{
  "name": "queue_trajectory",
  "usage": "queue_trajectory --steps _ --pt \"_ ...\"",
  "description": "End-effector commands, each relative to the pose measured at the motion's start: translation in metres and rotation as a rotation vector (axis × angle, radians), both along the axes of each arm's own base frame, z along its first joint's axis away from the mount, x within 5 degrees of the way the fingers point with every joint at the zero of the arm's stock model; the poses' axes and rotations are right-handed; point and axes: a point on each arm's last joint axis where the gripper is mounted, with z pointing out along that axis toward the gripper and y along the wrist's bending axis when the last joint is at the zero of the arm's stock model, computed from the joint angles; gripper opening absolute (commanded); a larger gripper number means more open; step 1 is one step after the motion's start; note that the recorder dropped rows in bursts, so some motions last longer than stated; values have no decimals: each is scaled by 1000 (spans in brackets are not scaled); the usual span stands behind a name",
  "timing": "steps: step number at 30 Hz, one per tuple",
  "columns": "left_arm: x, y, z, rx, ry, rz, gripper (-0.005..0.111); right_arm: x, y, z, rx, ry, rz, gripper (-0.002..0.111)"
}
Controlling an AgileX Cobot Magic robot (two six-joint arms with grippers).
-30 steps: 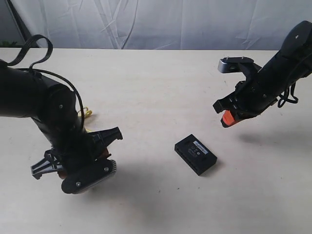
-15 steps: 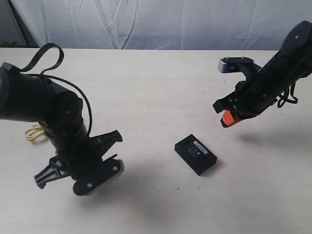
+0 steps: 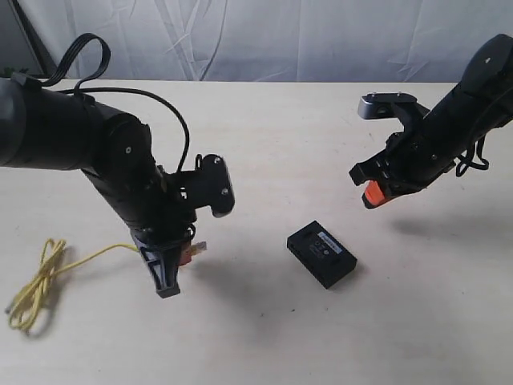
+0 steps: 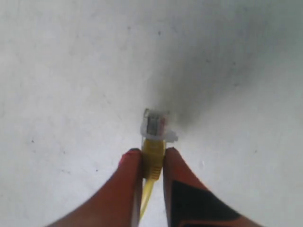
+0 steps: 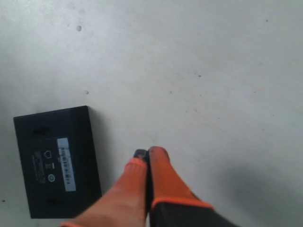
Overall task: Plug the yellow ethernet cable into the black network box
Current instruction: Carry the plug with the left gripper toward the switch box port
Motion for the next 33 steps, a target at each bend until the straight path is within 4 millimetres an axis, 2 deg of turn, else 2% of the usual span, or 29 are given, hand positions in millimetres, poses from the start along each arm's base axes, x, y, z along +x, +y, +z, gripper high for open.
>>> queue_trajectory --steps 1,6,9,13,16,21,25,29,33 --pt "-2 -4 -1 -58 77 243 0 -1 -2 2 -17 -3 13 -1" --pt "-2 -11 -11 -116 143 330 0 -2 -2 2 -14 11 -2 -1" --pt "2 -16 -19 -116 136 236 0 -1 -2 2 -15 6 -7 -1" --pt "9 -27 -22 -180 139 233 0 -1 -1 2 -4 8 -16 -1" --pt "6 -37 -22 -220 109 181 0 -1 0 1 14 12 -25 -1" --pt "-2 -56 -20 -274 71 187 0 0 4 -15 43 96 49 -1" --pt "-4 -61 -24 -272 107 231 0 8 8 -16 73 156 102 -1" --pt "2 -68 -29 -268 135 264 0 10 10 -16 96 168 160 -1" --pt "3 -79 -34 -261 154 238 0 13 -2 -20 211 191 154 -1"
